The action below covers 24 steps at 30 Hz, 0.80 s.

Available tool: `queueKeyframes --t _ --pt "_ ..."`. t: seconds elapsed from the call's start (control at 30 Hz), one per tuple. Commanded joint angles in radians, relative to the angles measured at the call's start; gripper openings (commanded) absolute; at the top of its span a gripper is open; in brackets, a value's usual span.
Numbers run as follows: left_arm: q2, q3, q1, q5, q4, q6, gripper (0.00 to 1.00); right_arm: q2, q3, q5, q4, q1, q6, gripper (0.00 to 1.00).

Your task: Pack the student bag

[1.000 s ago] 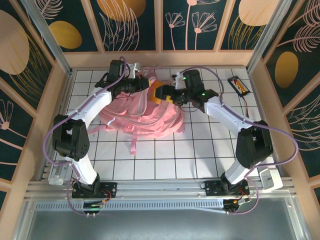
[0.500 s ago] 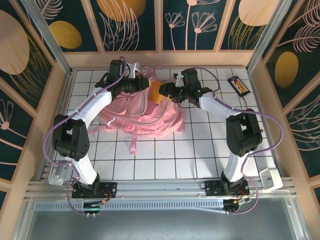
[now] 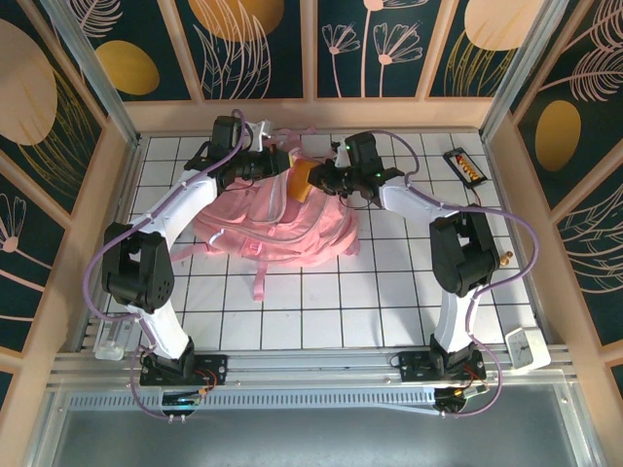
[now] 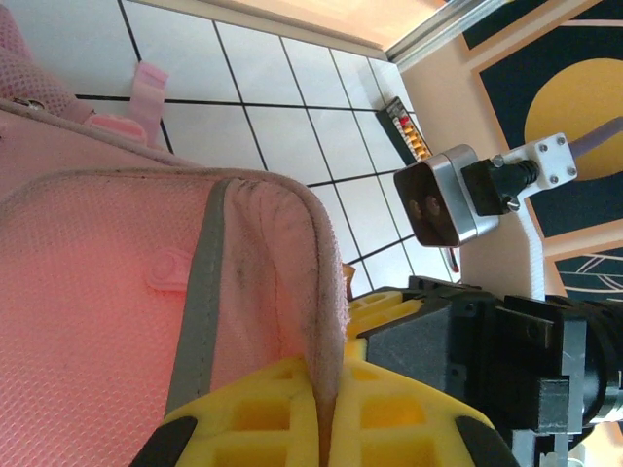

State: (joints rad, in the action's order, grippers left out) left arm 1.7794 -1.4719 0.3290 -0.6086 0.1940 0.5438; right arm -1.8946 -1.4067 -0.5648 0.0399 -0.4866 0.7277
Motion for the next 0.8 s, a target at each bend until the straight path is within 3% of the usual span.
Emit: queueKeyframes --t 0.0,0.23,0.33,0.47,0.53,0.67,0.7,0.73,0.77 --pt "-0.022 -0.048 0.004 -0.043 -0.134 -0.001 0.00 -0.013 -0.016 -0.077 -0.064 -0.014 0.089 0.06" --pt "-0.023 -0.052 0.005 -0.043 -0.136 -0.017 0.00 0.014 0.013 -0.236 -0.204 -0.027 0.345 0.00" --pt "-0.020 -0.052 0.004 -0.043 -0.142 -0.010 0.00 -0.015 0.021 -0.239 -0.238 -0.030 0.374 0.00" --pt "-0.017 -0.049 0.005 -0.048 -0.146 -0.005 0.00 -0.056 -0.014 -0.169 -0.132 -0.036 0.307 0.22" --pt "-0.020 -0.045 0.005 -0.045 -0.146 -0.008 0.00 -0.060 -0.064 -0.087 0.022 -0.038 0.219 0.40" --pt "-0.023 -0.037 0.004 -0.034 -0.142 -0.012 0.00 0.026 -0.074 0.047 0.175 -0.040 0.076 0.55" --pt "-0.021 -0.038 0.004 -0.030 -0.138 -0.011 0.04 0.057 -0.063 0.078 0.201 -0.040 0.038 0.57" --pt "-0.017 -0.042 0.004 -0.030 -0.137 -0.011 0.16 0.092 -0.047 0.099 0.216 -0.040 0.003 0.59" --pt "-0.014 -0.047 0.005 -0.036 -0.132 -0.016 0.35 0.133 -0.017 0.121 0.224 -0.041 -0.045 0.59"
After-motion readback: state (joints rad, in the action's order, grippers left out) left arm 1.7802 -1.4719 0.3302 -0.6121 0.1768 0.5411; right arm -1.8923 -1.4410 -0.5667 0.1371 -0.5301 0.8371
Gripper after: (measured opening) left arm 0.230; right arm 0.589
